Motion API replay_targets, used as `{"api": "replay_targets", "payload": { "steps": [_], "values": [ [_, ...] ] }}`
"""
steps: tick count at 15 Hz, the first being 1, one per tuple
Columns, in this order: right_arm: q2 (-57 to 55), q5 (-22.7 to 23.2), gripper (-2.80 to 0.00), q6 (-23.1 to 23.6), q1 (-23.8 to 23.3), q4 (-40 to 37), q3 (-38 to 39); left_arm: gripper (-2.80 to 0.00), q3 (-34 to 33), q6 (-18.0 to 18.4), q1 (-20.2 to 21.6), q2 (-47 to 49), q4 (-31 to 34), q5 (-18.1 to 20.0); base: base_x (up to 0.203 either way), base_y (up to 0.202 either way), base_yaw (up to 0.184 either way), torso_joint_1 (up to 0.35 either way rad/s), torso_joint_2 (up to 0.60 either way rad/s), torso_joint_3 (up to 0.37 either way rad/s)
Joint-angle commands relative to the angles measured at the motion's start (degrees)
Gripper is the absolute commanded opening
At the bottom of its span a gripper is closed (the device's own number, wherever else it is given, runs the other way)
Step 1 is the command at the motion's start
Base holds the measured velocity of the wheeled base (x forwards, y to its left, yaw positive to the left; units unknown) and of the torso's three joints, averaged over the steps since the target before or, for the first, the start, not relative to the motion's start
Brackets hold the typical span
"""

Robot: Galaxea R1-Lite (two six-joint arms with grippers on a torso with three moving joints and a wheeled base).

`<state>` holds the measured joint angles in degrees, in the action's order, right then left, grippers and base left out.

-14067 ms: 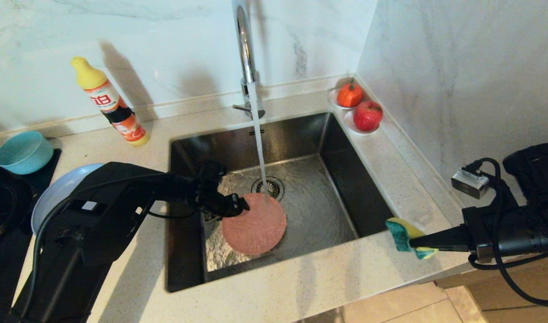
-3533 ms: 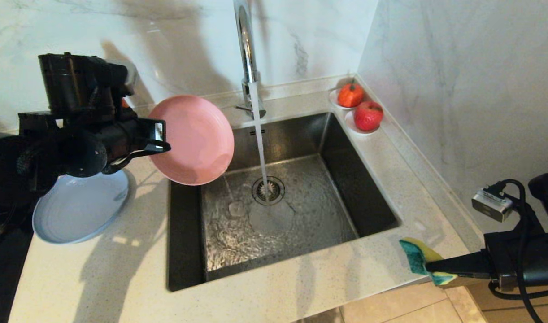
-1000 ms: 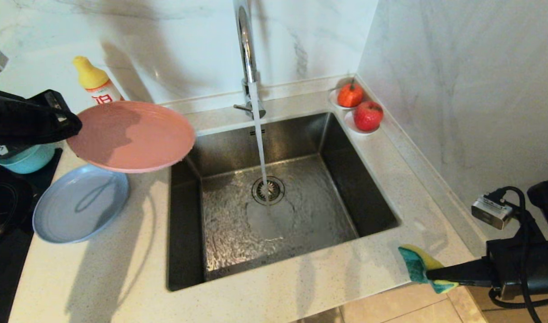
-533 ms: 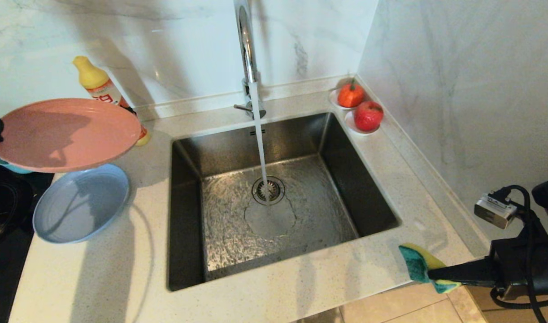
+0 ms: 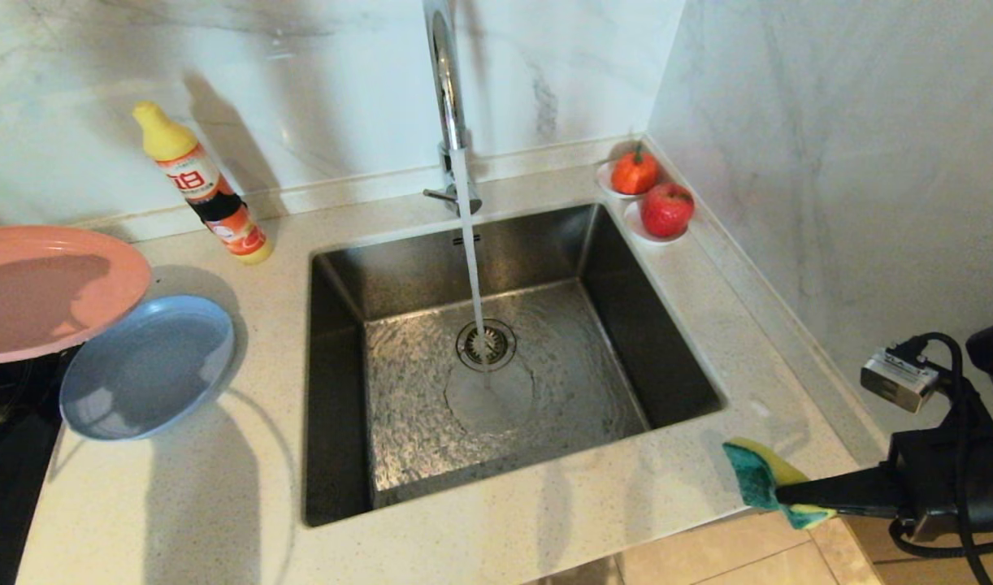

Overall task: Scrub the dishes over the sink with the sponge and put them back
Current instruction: Place the plate on the table

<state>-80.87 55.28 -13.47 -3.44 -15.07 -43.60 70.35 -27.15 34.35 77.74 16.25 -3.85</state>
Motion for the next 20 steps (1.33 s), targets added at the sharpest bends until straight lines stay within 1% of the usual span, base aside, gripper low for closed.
{"api": "replay_targets", "payload": {
  "steps": [1, 3, 4, 6, 9, 13, 15, 18, 20],
  "values": [
    [0.01, 0.18, -2.80, -0.15, 0.01, -0.05, -0.49, -2.80, -4.27, 0.08, 3.72, 3.03, -4.97, 0.13, 0.000, 0.000, 0.000, 0.000, 0.00, 0.000],
    [0.07, 0.09, -2.80, -0.15, 0.01, 0.00, -0.73, -2.80, -5.86, 0.40, 6.48, 4.81, -7.76, 0.91, 0.000, 0.000, 0.000, 0.000, 0.00, 0.000],
    [-0.29, 0.09, -2.80, -0.15, 0.01, 0.02, -0.87, -2.80, -6.16, 0.38, 8.44, 6.08, -8.76, 2.18, 0.000, 0.000, 0.000, 0.000, 0.00, 0.000],
    [-0.60, 0.09, -2.80, -0.15, 0.03, 0.15, -0.96, -2.80, -5.99, 0.34, 11.26, 7.89, -9.35, 3.79, 0.000, 0.000, 0.000, 0.000, 0.00, 0.000],
    [-0.87, 0.09, -2.80, -0.06, 0.20, 0.13, -1.31, -2.80, -6.06, 0.60, 15.09, 10.33, -11.54, 4.22, 0.000, 0.000, 0.000, 0.000, 0.00, 0.000],
    [-0.87, 0.00, -2.80, -0.06, 0.19, 0.04, -1.22, -2.80, -7.44, 0.86, 18.07, 12.77, -12.12, 5.30, 0.000, 0.000, 0.000, 0.000, 0.00, 0.000],
    [-0.63, 0.00, -2.80, -0.06, 0.26, 0.03, -1.22, -2.80, -8.75, 0.87, 18.80, 14.19, -12.51, 5.42, 0.000, 0.000, 0.000, 0.000, 0.00, 0.000],
    [-0.76, 0.00, -2.80, -0.06, 0.19, -0.05, -1.22, -2.80, -10.52, 0.83, 20.49, 17.67, -16.73, 5.51, 0.000, 0.000, 0.000, 0.000, 0.00, 0.000],
    [-0.87, 0.00, -2.80, -0.06, 0.27, 0.11, -1.40, -2.80, -10.67, 0.98, 21.59, 20.02, -17.92, 5.52, 0.000, 0.000, 0.000, 0.000, 0.00, 0.000]
  ]
}}
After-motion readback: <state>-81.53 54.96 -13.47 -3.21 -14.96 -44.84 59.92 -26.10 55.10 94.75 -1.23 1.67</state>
